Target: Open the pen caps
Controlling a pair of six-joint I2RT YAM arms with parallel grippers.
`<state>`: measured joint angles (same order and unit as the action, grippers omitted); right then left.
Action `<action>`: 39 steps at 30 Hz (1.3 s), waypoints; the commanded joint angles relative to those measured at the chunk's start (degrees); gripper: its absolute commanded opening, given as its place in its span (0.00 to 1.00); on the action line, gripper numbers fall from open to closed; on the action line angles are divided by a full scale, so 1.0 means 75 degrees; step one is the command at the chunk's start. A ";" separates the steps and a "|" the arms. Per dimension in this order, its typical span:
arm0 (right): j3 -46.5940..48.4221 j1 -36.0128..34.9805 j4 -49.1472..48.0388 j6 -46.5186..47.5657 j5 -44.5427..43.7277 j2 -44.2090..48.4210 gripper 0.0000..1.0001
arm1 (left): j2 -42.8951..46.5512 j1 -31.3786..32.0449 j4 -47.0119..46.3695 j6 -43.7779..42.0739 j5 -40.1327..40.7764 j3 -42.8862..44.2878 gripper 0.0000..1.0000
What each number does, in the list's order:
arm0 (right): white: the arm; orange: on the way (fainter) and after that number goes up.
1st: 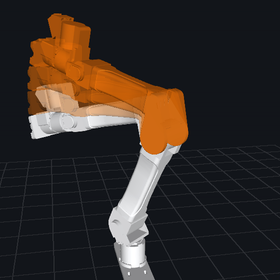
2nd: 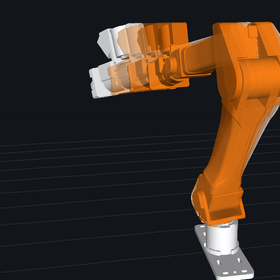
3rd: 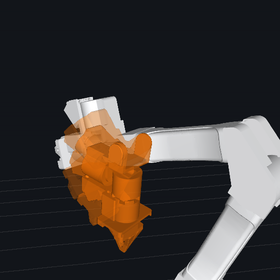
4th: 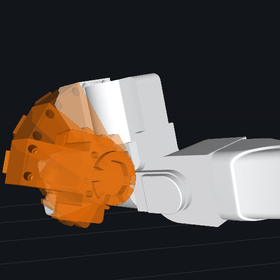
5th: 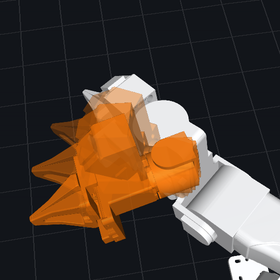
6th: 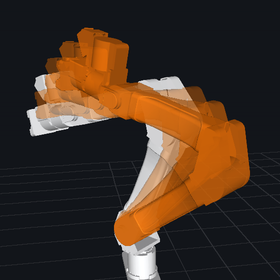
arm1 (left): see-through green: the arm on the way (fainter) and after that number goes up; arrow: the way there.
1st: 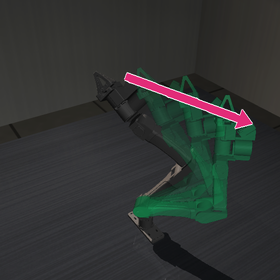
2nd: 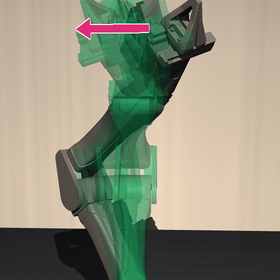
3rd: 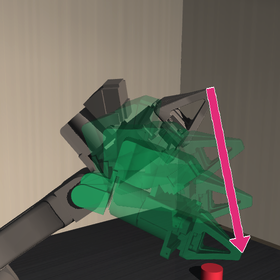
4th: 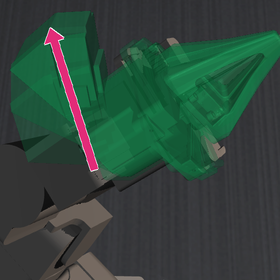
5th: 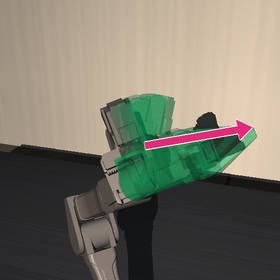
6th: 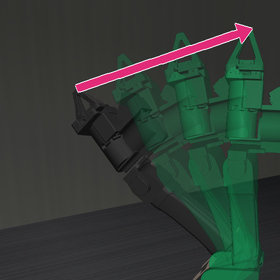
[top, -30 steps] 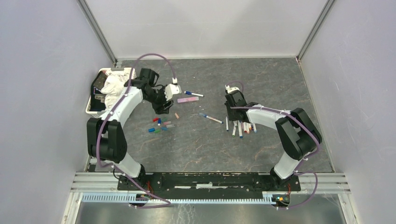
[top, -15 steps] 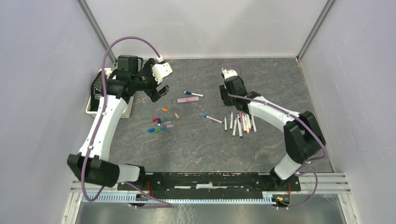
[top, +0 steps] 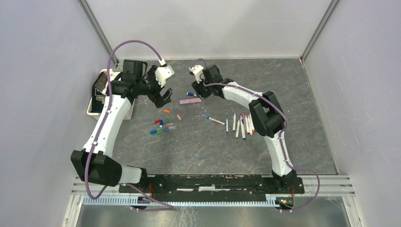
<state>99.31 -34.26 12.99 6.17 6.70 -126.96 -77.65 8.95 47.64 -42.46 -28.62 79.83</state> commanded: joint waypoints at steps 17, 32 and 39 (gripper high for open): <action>0.0794 -0.0034 -0.0559 0.0442 0.0032 -0.1188 0.52 | 0.0036 -0.0033 0.0765 -0.0241 -0.0715 0.0023 0.96; -0.0578 0.0067 -0.0817 0.0505 0.0403 -0.0211 0.00 | -0.0042 -0.0033 0.1146 -0.0880 -0.0876 -0.0268 0.96; -0.1375 0.0250 -0.1317 -0.0307 0.0778 0.1185 0.00 | 0.0167 -0.0033 0.1217 -0.1812 -0.1148 -0.0841 0.97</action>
<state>90.85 -33.41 5.93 8.08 9.72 -126.87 -77.69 8.95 55.66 -49.08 -33.74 75.75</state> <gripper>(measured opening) 0.019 0.963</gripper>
